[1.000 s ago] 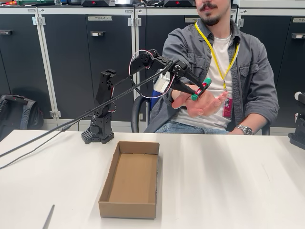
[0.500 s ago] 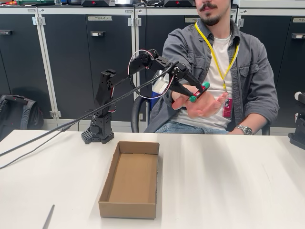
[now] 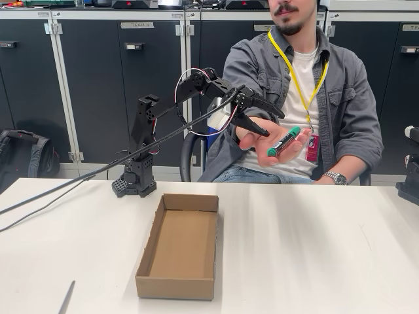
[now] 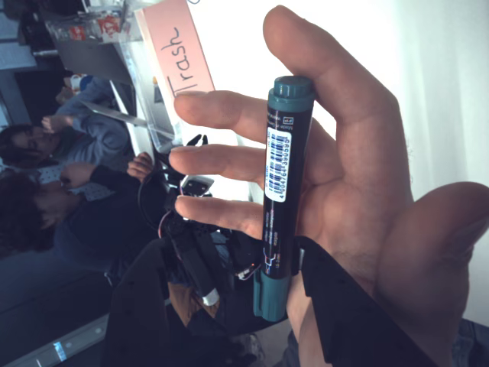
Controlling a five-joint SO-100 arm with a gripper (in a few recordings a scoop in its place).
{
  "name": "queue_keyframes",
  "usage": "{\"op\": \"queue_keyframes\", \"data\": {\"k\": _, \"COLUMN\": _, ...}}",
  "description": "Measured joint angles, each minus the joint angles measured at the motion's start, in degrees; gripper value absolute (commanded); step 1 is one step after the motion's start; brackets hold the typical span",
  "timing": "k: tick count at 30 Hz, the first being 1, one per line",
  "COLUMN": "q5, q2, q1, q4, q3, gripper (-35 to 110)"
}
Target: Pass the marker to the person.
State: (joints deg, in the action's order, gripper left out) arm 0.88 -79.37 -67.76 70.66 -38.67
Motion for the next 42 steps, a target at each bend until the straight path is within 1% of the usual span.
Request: {"op": "queue_keyframes", "data": {"k": 42, "q5": -0.35, "q2": -0.18, "q1": 0.62, "q4": 0.97, "q3": 0.00, "gripper": 34}}
